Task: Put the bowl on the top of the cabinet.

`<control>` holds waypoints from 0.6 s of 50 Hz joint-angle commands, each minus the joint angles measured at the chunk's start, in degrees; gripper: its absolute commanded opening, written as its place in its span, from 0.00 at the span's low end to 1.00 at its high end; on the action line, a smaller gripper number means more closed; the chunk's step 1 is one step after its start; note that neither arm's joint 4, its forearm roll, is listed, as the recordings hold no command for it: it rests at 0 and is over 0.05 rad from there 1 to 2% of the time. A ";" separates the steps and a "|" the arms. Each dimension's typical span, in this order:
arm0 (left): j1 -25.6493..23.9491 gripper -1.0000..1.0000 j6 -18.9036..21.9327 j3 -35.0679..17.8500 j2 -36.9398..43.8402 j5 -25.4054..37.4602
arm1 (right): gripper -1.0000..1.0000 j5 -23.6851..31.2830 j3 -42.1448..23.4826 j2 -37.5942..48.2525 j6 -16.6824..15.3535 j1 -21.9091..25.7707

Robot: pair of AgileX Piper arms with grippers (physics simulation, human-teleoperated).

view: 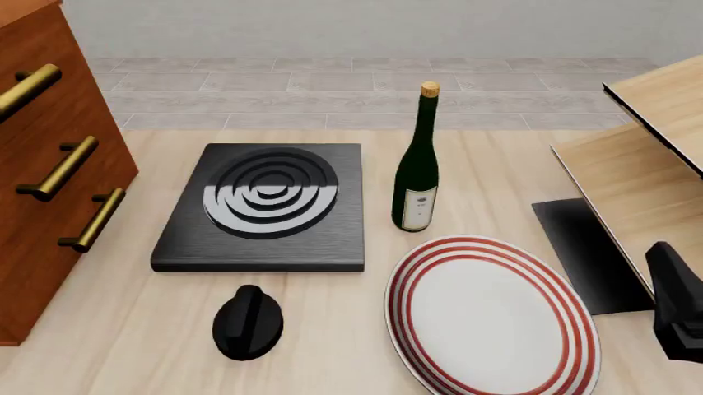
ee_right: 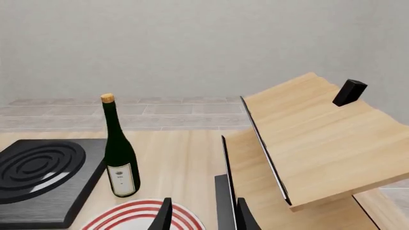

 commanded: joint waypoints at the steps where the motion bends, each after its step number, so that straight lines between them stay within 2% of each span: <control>1: 1.03 0.00 0.18 1.92 -0.30 -1.50 | 1.00 -0.44 -0.01 0.36 -0.21 0.04; 30: 4.30 0.00 1.28 6.18 0.16 -4.00 | 1.00 0.11 -0.01 -0.18 -0.40 0.19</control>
